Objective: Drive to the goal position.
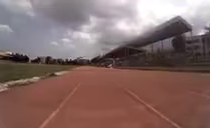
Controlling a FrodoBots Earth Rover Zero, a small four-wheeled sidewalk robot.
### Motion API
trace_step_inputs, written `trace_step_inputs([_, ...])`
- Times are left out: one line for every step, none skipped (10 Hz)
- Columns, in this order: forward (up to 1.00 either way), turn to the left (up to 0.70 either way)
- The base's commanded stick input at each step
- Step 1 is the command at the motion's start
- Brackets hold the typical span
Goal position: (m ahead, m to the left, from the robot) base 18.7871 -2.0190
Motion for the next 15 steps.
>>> trace_step_inputs([0.45,0.00])
trace_step_inputs([0.45,0.00])
trace_step_inputs([0.45,0.00])
trace_step_inputs([0.45,0.00])
trace_step_inputs([0.45,0.00])
trace_step_inputs([0.45,0.00])
trace_step_inputs([0.45,0.00])
trace_step_inputs([0.45,0.00])
trace_step_inputs([0.45,0.00])
trace_step_inputs([0.45,0.00])
trace_step_inputs([0.45,0.00])
trace_step_inputs([0.45,0.00])
trace_step_inputs([0.45,0.00])
trace_step_inputs([0.45,0.00])
trace_step_inputs([0.45,0.00])
